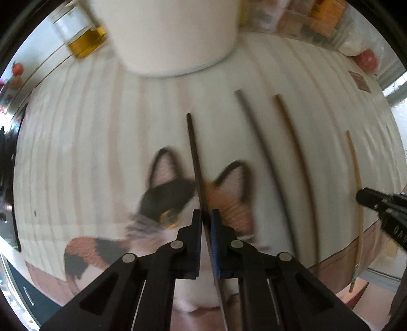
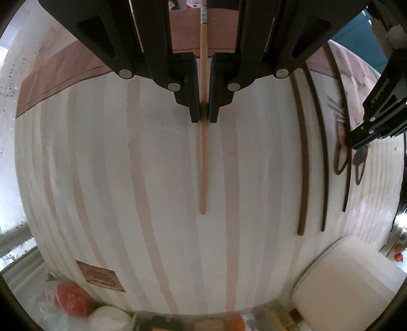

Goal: Organize utensils
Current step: 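Grasp a dark chopstick with the left tool while the right tool grasps a light one, then lift both held chopsticks up over the cream utensil holder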

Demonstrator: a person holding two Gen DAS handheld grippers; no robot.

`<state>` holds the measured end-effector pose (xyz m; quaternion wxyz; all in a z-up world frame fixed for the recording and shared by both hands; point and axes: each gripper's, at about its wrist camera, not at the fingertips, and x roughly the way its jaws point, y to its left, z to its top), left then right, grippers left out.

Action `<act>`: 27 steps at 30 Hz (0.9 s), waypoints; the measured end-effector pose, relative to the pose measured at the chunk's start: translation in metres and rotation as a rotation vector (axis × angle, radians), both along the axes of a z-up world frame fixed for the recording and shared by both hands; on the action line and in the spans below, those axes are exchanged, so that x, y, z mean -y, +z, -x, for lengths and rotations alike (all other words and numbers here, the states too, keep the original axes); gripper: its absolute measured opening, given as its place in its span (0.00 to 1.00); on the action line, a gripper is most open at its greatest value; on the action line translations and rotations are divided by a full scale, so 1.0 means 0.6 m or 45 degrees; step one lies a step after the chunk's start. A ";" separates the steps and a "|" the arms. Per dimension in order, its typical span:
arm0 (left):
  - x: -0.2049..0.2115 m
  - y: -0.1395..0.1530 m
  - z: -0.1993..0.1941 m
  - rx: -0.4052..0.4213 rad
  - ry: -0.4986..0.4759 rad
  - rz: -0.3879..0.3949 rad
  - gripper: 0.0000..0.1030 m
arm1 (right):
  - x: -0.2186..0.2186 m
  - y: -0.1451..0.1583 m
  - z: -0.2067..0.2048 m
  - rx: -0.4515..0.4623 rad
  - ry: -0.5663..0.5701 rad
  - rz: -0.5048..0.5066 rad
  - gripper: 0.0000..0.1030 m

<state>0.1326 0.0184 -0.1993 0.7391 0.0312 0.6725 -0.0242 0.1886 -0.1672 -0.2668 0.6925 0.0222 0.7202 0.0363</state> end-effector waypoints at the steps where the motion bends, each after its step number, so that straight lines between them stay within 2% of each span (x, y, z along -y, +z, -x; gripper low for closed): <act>1: -0.016 0.001 0.008 -0.007 0.014 -0.004 0.04 | -0.008 0.005 0.000 -0.001 0.005 -0.005 0.07; 5: -0.063 0.002 0.032 -0.033 0.065 -0.004 0.04 | -0.022 0.004 -0.005 -0.008 0.019 -0.028 0.07; 10: -0.099 0.004 0.026 -0.055 0.125 0.081 0.08 | -0.017 -0.003 -0.027 -0.066 -0.022 -0.087 0.08; 12: -0.112 0.004 -0.005 -0.062 0.131 0.101 0.09 | -0.013 -0.005 -0.058 -0.080 -0.032 -0.089 0.08; 16: -0.129 0.004 -0.047 -0.066 0.149 0.123 0.09 | -0.011 -0.006 -0.074 -0.081 -0.022 -0.057 0.08; 20: -0.115 0.003 -0.070 -0.061 0.115 0.086 0.09 | -0.048 -0.014 -0.104 -0.083 0.027 0.001 0.08; 27: -0.057 0.005 -0.092 -0.030 0.077 0.027 0.03 | -0.110 -0.017 -0.105 -0.070 0.053 0.030 0.07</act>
